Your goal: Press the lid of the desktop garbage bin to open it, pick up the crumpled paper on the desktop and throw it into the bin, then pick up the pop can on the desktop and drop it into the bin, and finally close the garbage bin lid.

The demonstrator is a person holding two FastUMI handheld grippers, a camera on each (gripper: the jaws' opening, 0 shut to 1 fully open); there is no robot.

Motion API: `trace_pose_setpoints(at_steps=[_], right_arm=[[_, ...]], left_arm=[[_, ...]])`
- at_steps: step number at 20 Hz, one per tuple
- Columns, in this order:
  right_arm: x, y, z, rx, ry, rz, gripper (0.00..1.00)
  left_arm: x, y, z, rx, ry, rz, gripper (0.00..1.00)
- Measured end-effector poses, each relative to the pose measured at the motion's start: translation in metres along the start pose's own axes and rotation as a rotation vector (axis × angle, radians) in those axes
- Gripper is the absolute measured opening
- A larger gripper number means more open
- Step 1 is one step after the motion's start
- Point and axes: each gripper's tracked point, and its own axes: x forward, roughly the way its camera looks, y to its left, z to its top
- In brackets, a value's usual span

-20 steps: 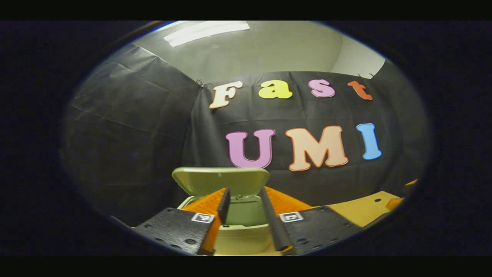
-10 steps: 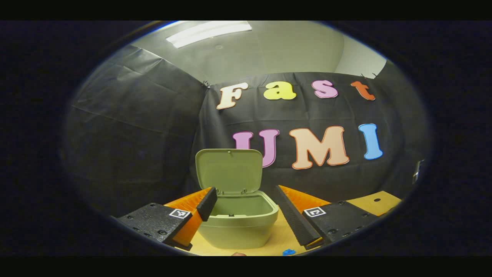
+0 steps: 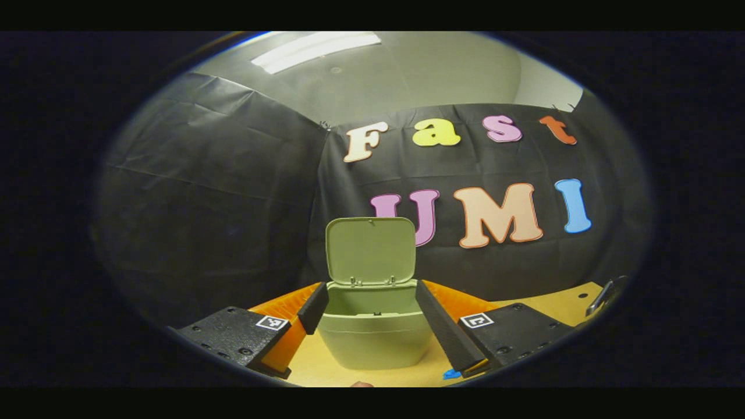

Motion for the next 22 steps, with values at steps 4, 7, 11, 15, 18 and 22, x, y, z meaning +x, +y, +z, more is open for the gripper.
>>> trace_pose_setpoints(at_steps=[4, 7, 11, 15, 18, 22], right_arm=[[0.010, 0.006, -0.017, -0.013, 0.030, 0.008, 0.98], [0.007, 0.009, -0.005, -0.031, -0.009, 0.005, 0.77], [-0.006, 0.004, 0.056, 0.014, -0.155, -0.030, 0.79], [-0.024, -0.004, 0.126, 0.047, -0.302, -0.048, 0.79], [-0.042, -0.002, 0.184, 0.045, -0.416, -0.050, 0.78], [-0.060, 0.013, 0.258, 0.029, -0.550, -0.031, 0.78]], left_arm=[[-0.001, 0.000, -0.003, 0.020, 0.011, -0.007, 0.92], [-0.001, 0.003, -0.003, 0.027, 0.013, -0.012, 0.91], [0.003, 0.008, -0.001, 0.026, 0.008, -0.017, 0.91], [0.007, 0.013, -0.003, 0.023, 0.011, -0.025, 0.91], [0.011, 0.018, -0.008, 0.024, 0.018, -0.031, 0.91], [0.016, 0.030, -0.016, 0.025, 0.033, -0.038, 0.91]])
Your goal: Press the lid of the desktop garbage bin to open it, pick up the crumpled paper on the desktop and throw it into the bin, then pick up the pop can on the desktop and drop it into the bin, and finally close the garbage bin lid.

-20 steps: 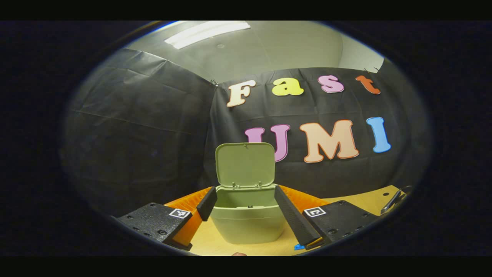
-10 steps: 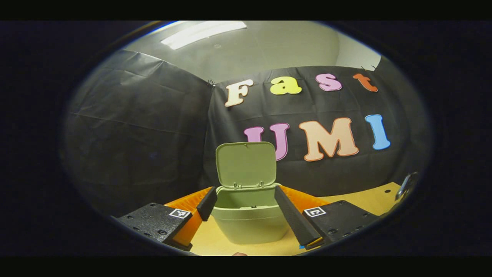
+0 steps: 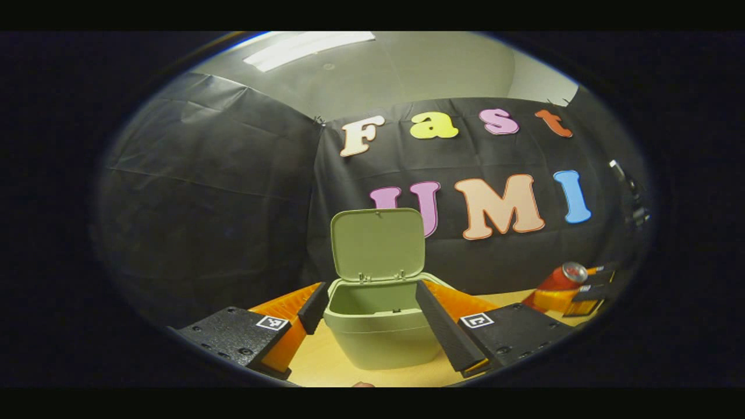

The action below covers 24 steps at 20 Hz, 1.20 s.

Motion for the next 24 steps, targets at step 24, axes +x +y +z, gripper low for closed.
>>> trace_pose_setpoints(at_steps=[24], right_arm=[[0.093, 0.076, 0.066, -0.080, -0.116, 0.052, 0.98]], left_arm=[[0.046, 0.032, -0.029, 0.026, 0.037, -0.093, 0.92]])
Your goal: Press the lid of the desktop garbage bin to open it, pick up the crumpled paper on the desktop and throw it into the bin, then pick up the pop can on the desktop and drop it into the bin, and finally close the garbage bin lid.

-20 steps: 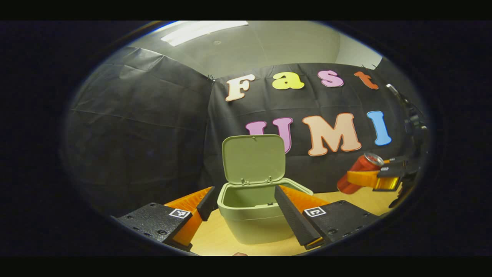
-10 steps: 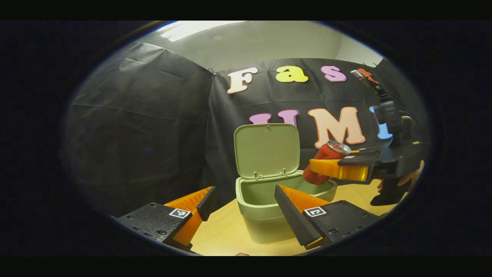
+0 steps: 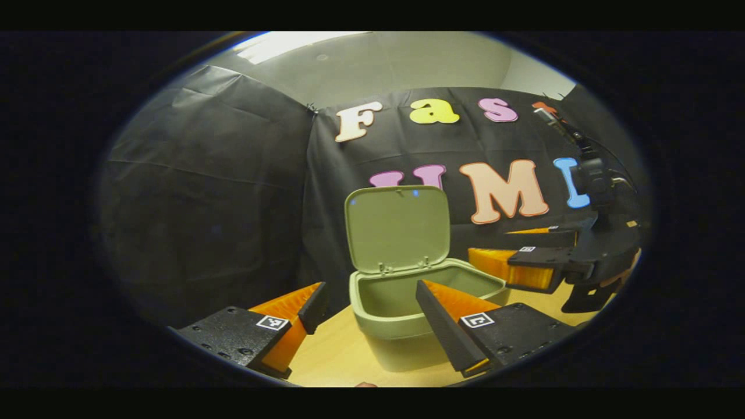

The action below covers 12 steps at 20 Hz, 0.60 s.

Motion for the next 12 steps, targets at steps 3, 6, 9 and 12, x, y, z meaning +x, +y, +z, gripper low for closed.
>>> trace_pose_setpoints(at_steps=[3, 6, 9, 12], right_arm=[[-0.026, -0.044, 0.011, 0.020, -0.032, -0.068, 0.98], [-0.050, -0.083, 0.010, 0.030, -0.040, -0.133, 0.98], [-0.071, -0.112, 0.002, 0.045, -0.031, -0.185, 0.98], [-0.091, -0.135, -0.001, 0.048, -0.026, -0.224, 0.98]], left_arm=[[0.003, -0.027, 0.011, -0.006, -0.026, -0.036, 0.91], [0.005, -0.052, 0.015, -0.013, -0.030, -0.067, 0.92], [0.004, -0.077, 0.017, -0.010, -0.030, -0.103, 0.99], [0.002, -0.103, 0.019, -0.013, -0.030, -0.144, 0.94]])
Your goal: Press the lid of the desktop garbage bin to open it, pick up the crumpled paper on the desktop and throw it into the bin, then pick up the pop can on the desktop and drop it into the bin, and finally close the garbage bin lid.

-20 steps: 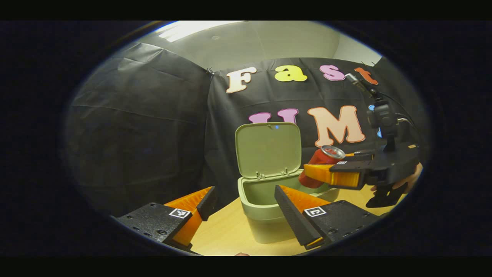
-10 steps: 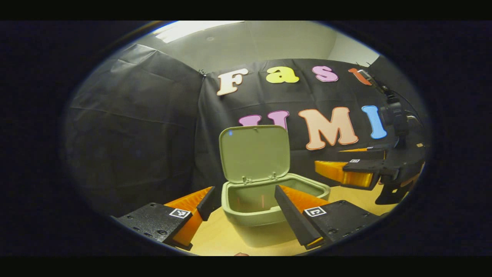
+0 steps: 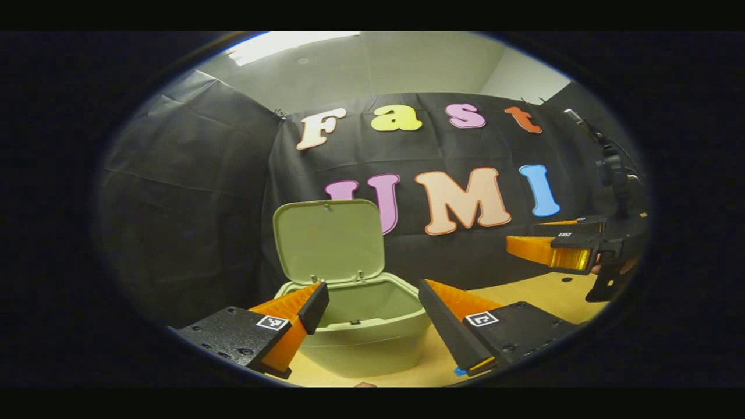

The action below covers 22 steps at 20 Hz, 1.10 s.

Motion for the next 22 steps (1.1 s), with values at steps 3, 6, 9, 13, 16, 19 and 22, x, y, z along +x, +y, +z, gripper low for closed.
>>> trace_pose_setpoints(at_steps=[3, 6, 9, 13, 16, 19, 22], right_arm=[[-0.016, -0.027, 0.000, -0.008, -0.003, -0.046, 0.98], [-0.036, -0.058, 0.001, -0.015, -0.005, -0.096, 1.00], [-0.058, -0.090, -0.003, -0.019, 0.007, -0.151, 0.98], [-0.091, -0.134, -0.018, -0.033, 0.037, -0.234, 1.00], [-0.116, -0.160, -0.035, -0.012, 0.081, -0.278, 0.98], [-0.140, -0.180, -0.046, -0.007, 0.114, -0.323, 0.98], [-0.160, -0.194, -0.045, -0.013, 0.116, -0.351, 0.98]], left_arm=[[0.001, -0.027, -0.005, -0.005, 0.011, -0.055, 0.94], [0.000, -0.065, -0.020, -0.003, 0.047, -0.145, 0.94], [-0.007, -0.097, -0.055, 0.012, 0.115, -0.214, 0.94], [-0.027, -0.136, -0.139, 0.038, 0.301, -0.281, 0.95], [-0.048, -0.154, -0.195, 0.022, 0.415, -0.312, 0.95], [-0.061, -0.166, -0.243, 0.048, 0.518, -0.325, 1.00], [-0.067, -0.179, -0.280, 0.061, 0.606, -0.344, 0.96]])
